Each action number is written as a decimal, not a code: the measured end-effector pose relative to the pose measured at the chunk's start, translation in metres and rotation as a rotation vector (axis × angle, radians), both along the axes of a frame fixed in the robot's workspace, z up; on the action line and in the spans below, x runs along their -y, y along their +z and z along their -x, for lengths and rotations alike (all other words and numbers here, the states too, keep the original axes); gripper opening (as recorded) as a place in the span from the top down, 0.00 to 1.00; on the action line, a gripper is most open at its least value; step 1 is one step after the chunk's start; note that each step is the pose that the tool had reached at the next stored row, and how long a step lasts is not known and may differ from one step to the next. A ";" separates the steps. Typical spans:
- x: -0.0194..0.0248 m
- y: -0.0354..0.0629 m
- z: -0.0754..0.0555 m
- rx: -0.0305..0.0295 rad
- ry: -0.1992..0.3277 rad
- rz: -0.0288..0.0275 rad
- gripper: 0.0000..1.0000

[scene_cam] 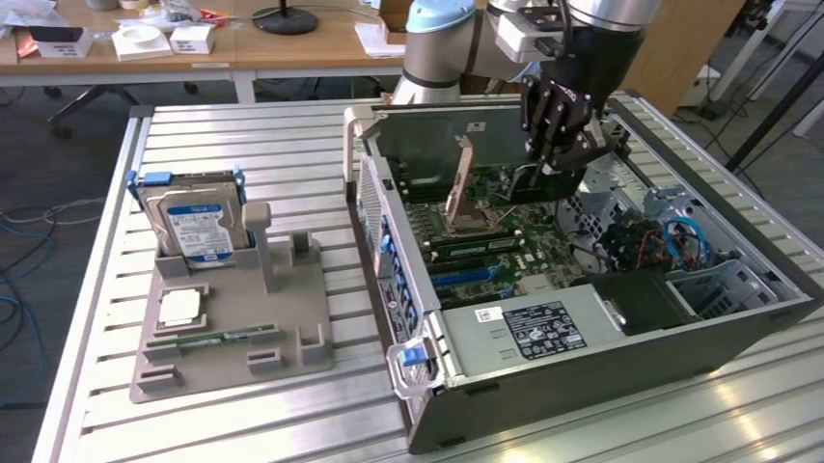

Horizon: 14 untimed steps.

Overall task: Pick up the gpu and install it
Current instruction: 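Insert the gpu into the slot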

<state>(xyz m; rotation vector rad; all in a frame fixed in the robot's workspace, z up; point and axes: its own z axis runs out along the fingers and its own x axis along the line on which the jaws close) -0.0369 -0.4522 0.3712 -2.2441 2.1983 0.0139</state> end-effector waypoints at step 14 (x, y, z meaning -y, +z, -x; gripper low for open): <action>0.0000 -0.0208 0.001 0.0001 0.000 -0.0001 0.74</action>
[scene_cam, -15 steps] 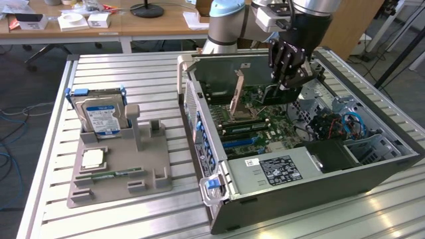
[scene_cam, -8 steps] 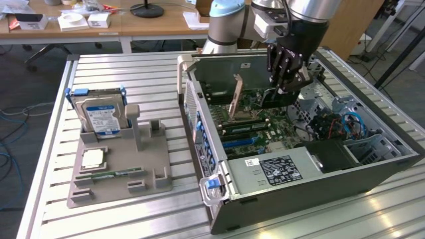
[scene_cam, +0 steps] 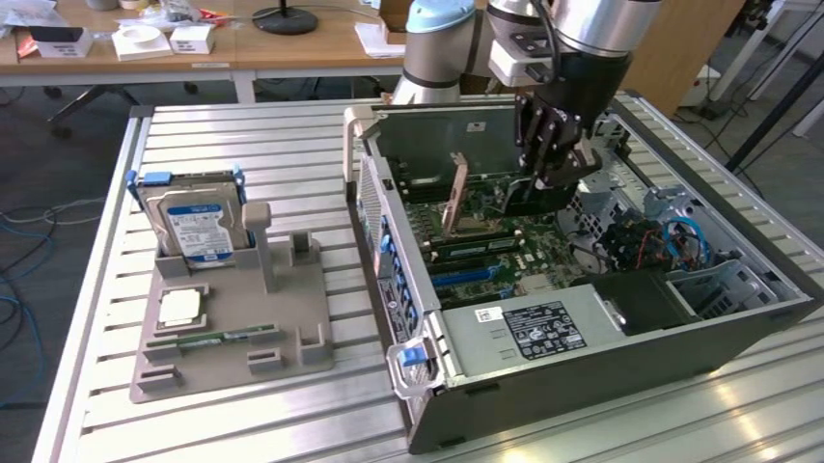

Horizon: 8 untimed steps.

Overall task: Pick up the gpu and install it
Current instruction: 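Insert the gpu into the slot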

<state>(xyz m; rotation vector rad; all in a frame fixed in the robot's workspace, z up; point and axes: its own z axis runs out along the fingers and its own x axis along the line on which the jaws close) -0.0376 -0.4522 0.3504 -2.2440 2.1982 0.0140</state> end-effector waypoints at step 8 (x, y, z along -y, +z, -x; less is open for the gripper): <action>0.0000 -0.0117 0.000 0.0000 0.000 -0.0001 0.74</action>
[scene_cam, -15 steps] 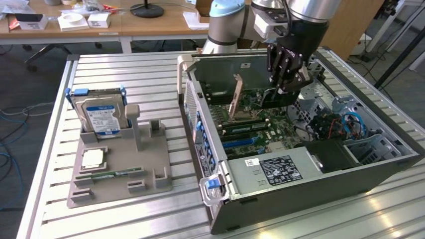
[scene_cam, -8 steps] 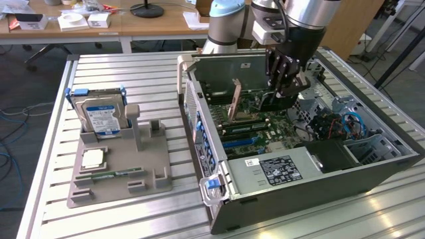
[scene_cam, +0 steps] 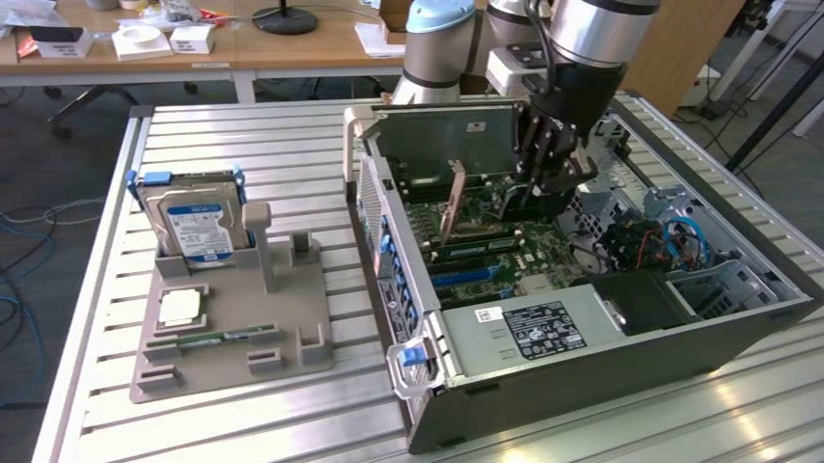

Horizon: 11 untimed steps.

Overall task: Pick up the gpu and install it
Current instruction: 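Insert the gpu into the slot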

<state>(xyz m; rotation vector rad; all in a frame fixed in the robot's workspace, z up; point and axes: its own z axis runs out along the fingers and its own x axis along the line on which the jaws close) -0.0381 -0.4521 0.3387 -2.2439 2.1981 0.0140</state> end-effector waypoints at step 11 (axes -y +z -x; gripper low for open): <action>0.0000 -0.0153 0.001 -0.0001 0.000 0.0001 0.74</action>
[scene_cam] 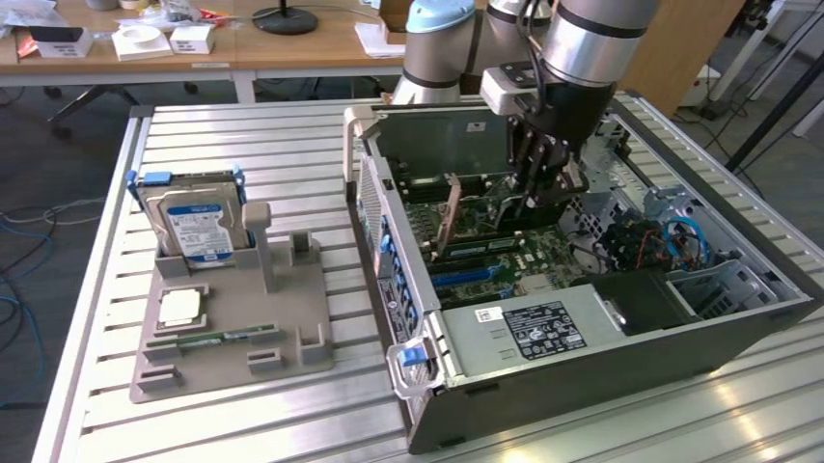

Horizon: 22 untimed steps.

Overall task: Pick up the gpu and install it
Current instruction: 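Insert the gpu into the slot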

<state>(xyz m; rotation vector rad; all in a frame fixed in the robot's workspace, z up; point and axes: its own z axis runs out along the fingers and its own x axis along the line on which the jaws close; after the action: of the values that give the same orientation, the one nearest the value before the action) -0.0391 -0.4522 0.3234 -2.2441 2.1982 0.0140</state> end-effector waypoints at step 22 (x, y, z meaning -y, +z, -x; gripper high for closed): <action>-0.0001 -0.0161 0.014 0.0003 0.000 0.0004 0.74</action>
<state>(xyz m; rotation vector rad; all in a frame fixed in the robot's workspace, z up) -0.0533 -0.4520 0.3073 -2.2440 2.1984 0.0133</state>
